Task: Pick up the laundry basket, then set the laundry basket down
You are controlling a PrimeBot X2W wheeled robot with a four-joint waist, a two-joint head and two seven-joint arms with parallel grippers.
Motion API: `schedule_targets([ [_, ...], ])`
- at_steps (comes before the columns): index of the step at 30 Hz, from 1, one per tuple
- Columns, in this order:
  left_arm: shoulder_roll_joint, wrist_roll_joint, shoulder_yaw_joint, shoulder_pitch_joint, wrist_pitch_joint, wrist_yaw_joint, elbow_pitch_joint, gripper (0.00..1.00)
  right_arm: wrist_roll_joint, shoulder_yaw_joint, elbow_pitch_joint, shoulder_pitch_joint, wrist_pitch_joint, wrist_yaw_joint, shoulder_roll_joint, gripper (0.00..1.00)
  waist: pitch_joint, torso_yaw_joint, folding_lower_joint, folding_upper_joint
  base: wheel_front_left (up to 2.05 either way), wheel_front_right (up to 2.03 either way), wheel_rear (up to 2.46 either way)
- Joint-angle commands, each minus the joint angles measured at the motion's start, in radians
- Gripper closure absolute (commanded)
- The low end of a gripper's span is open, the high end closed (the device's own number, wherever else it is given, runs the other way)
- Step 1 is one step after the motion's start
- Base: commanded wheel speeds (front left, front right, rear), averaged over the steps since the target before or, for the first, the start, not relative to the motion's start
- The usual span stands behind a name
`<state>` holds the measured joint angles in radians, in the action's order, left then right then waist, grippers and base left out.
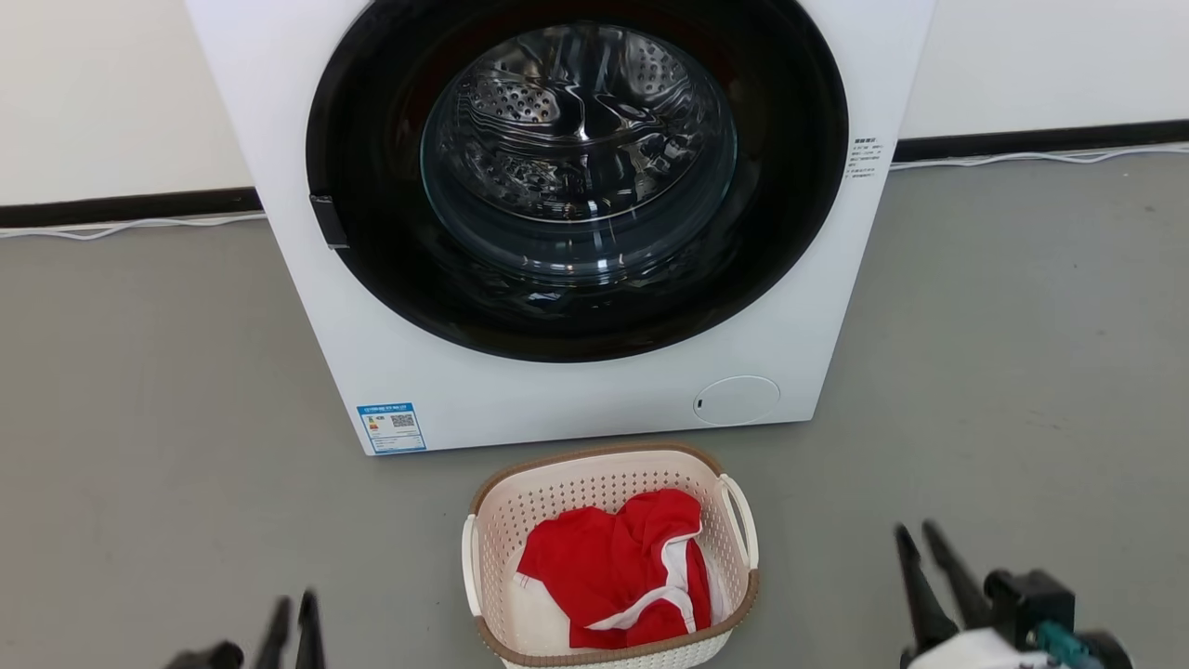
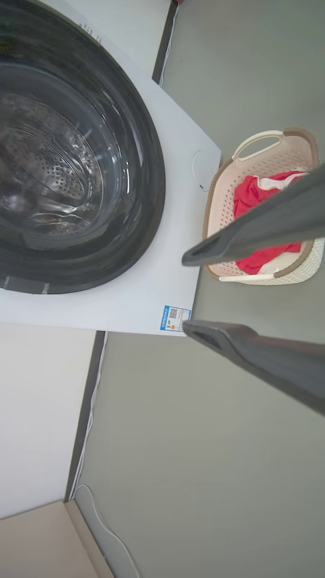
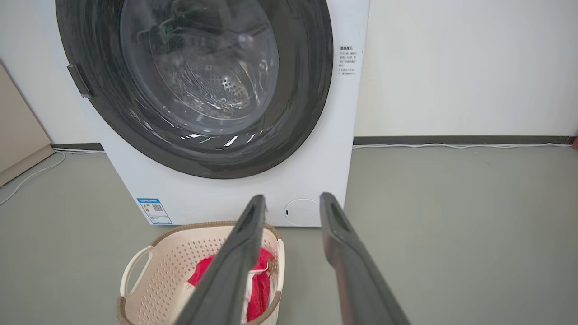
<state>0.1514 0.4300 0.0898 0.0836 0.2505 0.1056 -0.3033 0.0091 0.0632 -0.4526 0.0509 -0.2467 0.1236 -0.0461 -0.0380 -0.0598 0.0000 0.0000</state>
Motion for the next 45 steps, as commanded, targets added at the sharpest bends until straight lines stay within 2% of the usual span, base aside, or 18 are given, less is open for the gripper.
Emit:
schedule_targets([
  [1, -0.006, 0.002, 0.001, 0.01, -0.002, 0.0, -0.014, 1.0, 0.002, 0.001, -0.014, -0.009, 0.001, 0.0, 0.001, 1.0, 0.0, 0.0, 0.0, 0.0, 0.0, 0.0, 0.0],
  [5, -0.016, 0.027, -0.003, 0.015, -0.011, -0.006, -0.032, 1.0, 0.034, 0.008, -0.031, -0.017, 0.014, 0.0, 0.002, 1.0, 0.001, 0.001, 0.0003, 0.0, 0.0, 0.0, 0.0],
  [9, -0.019, 0.065, -0.009, 0.009, -0.023, -0.013, -0.027, 1.0, 0.087, 0.01, -0.022, -0.015, 0.027, 0.0, 0.002, 1.0, 0.0, 0.003, 0.0023, 0.0, 0.0, 0.0, 0.0],
  [15, -0.022, 0.112, -0.017, 0.001, -0.037, -0.023, -0.024, 1.0, 0.152, 0.008, -0.01, -0.015, 0.038, 0.001, 0.002, 1.0, 0.003, 0.006, 0.0002, 0.0, 0.0, 0.0, 0.0],
  [45, -0.043, 0.394, -0.066, -0.05, -0.123, -0.079, -0.002, 1.0, 0.536, 0.017, 0.05, 0.002, 0.12, 0.002, 0.0, 1.0, 0.014, 0.02, 0.0, 0.0, 0.0, 0.0, 0.0],
])
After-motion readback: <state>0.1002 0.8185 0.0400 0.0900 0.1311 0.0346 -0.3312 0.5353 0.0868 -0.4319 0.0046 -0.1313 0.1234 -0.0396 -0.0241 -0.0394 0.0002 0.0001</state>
